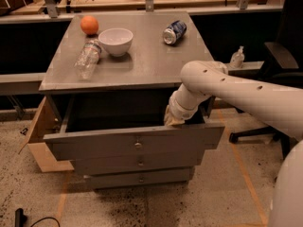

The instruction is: Open top drawer

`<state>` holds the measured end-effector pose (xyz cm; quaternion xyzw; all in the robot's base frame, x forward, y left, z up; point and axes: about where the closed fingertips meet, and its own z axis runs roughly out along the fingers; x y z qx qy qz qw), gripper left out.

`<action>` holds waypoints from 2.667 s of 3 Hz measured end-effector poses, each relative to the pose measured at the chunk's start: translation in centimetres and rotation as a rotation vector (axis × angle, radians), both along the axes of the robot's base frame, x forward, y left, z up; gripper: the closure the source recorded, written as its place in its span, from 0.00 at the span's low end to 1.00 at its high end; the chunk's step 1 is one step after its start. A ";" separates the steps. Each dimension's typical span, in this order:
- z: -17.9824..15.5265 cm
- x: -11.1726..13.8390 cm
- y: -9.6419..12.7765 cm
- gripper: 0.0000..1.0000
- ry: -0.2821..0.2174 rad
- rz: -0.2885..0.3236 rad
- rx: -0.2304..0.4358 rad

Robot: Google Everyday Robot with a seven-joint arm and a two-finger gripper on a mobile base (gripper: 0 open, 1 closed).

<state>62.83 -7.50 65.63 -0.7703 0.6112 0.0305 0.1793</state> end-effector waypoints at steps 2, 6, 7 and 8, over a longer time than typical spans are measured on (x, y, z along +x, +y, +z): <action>0.1 -4.7 -3.0 1.00 0.174 -0.007 -0.084; -0.7 -17.1 -5.7 1.00 0.456 0.002 -0.162; 1.2 -16.3 -5.2 1.00 0.399 -0.038 -0.084; 5.2 -12.8 -5.8 1.00 0.316 -0.133 0.072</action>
Offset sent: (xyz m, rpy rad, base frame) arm -0.0796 -0.0522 0.0057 -0.1292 0.2623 -0.0283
